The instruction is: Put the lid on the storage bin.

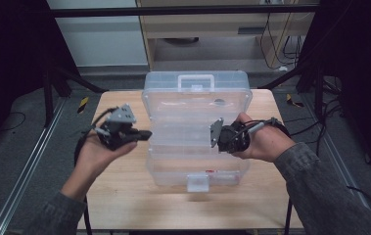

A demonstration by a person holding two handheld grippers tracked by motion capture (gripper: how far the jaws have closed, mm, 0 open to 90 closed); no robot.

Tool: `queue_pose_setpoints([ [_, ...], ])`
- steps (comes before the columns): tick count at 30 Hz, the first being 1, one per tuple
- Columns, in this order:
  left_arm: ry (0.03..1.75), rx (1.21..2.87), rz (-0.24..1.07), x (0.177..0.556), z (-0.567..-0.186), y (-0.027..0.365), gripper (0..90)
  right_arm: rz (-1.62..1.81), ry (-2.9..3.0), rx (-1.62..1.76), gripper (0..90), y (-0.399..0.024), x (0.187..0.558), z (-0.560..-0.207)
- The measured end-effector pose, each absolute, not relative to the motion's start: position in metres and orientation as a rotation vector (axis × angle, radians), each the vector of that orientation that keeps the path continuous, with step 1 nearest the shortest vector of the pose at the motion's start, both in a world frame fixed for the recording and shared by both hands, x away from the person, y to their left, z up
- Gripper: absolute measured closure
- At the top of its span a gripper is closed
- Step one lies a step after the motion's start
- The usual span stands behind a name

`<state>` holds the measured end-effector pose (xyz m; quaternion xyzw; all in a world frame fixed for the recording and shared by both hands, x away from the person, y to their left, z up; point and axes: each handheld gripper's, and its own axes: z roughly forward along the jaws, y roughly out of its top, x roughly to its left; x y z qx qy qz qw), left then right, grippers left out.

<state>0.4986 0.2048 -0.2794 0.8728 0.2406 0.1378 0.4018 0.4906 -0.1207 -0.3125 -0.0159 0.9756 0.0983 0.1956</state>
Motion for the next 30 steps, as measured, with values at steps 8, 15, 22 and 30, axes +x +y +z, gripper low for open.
queue_pose_setpoints([
  [8,0.719,2.163,0.328,0.54,-0.276,0.202,89.6,0.288,2.727,-0.058,81.7,-0.121,0.491,-0.313],
  [15,0.739,2.155,0.344,0.55,-0.273,0.195,89.6,0.3,2.724,-0.056,81.4,-0.122,0.488,-0.315],
  [22,0.766,2.134,0.328,0.554,-0.275,0.195,89.6,0.312,2.721,-0.063,81.5,-0.123,0.484,-0.319],
  [30,0.765,2.117,0.324,0.544,-0.282,0.2,89.6,0.314,2.712,-0.07,81.0,-0.124,0.477,-0.324],
])
